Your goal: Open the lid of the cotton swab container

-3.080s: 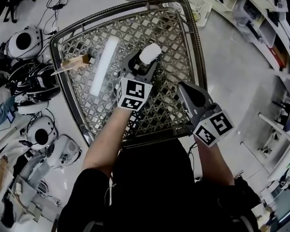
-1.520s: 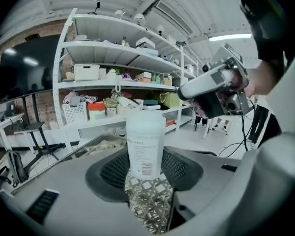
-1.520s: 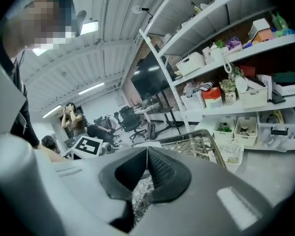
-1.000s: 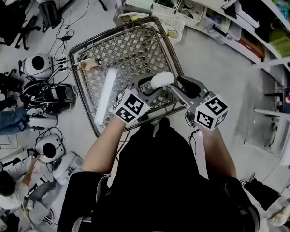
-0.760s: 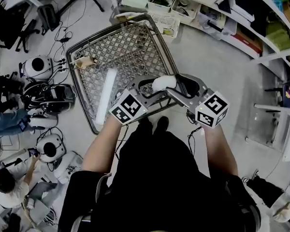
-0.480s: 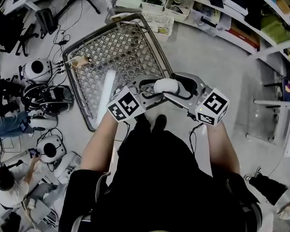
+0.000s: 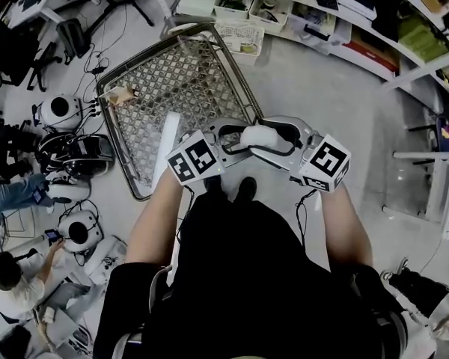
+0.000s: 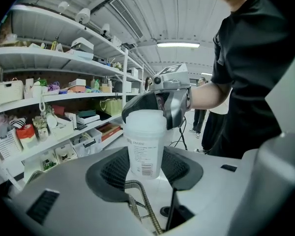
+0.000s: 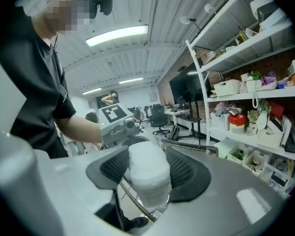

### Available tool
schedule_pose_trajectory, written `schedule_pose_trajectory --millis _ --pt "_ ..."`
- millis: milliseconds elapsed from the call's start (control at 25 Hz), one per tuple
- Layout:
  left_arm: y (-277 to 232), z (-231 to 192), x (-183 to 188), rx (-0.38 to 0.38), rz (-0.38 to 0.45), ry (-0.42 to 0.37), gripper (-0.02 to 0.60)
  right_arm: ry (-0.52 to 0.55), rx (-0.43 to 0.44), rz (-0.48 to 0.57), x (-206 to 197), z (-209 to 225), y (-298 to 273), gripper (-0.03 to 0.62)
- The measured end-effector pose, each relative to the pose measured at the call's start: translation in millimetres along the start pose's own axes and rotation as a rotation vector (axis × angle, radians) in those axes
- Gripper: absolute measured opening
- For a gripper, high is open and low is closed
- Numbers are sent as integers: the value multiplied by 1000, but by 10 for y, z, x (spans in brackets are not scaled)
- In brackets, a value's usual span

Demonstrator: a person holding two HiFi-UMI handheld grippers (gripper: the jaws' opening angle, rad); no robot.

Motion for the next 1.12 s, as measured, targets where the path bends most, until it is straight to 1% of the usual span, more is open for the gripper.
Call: schedule_pose_trajectory --millis 160,360,600,760,920,1120 --pt "31 -5 -33 -31 -15 -9 196 31 -3 -40 12 -26 -42 236" --pt "160 -57 -95 -75 -47 -43 196 59 4 -91 51 -49 -150 230" --pt "261 -155 -144 -83 -78 -65 196 107 -11 -134 112 -31 -273 232" --pt "262 -204 -199 -74 -99 -61 196 121 -15 -161 105 0 -338 230" --pt "237 -203 -262 -80 -116 -41 196 125 -15 -194 32 14 -380 227" --pt "207 -179 -307 -85 -132 -24 195 125 -22 -206 16 -14 -408 227"
Point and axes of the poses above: the fingertips, and each gripper's own axes: y backward along the fingers, z to its right, x out of its top, the point moved 1 cm from there along y, backward along the fingers, and after that the axes turned 10 degrees about -z, right-handed, at the moved point
